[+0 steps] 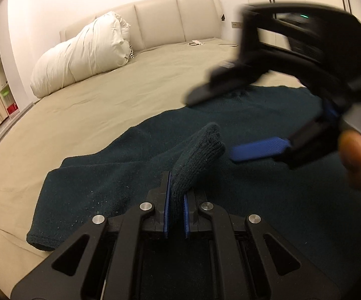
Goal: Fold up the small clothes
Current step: 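Fold the held sleeve across the sweater body with the left gripper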
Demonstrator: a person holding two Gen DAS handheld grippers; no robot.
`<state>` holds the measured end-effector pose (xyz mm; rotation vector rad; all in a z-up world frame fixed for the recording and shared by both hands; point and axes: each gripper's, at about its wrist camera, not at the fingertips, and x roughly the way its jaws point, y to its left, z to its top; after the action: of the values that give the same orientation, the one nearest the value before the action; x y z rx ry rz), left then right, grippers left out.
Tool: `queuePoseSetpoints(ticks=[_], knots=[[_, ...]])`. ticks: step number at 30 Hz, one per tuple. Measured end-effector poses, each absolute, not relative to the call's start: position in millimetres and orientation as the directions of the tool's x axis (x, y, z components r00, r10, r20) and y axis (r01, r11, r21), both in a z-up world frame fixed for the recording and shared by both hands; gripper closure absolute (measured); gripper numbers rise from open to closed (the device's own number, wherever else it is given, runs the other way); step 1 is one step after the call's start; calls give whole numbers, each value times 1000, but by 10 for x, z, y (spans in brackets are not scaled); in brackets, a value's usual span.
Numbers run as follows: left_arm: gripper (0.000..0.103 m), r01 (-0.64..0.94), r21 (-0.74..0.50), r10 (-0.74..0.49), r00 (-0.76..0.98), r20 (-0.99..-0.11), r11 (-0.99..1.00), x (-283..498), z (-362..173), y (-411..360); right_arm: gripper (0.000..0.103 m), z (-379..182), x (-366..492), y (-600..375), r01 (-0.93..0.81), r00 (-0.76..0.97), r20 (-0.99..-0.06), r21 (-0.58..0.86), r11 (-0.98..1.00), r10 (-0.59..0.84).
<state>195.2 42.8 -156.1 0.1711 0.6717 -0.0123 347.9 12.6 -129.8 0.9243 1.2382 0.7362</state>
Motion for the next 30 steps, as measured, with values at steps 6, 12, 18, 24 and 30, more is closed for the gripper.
queuePoseSetpoints(ticks=[6,12,18,24,30], knots=[[95,69,160,50,765,-642,985,1890,-1612,408,82,-1217,3568,384,-85,103,-545,829,553,832],[93,141,41,-76,733,-676,989,1703,-1489,459,95,-1107,3667,119,-147,167,-609,762,630,776],[93,47,-178,-149,767,-624,983,1462,-1301,996,96,-1011,3836,-667,-106,303,-648,706,700,699],[93,-145,-268,-53,786,-616,952,1640,-1298,1732,96,-1128,3938,-1079,-52,335,-710,643,764,620],[93,-225,-294,7,806,-592,929,1828,-1104,2137,96,-1332,3791,-1330,-12,357,-708,649,760,610]])
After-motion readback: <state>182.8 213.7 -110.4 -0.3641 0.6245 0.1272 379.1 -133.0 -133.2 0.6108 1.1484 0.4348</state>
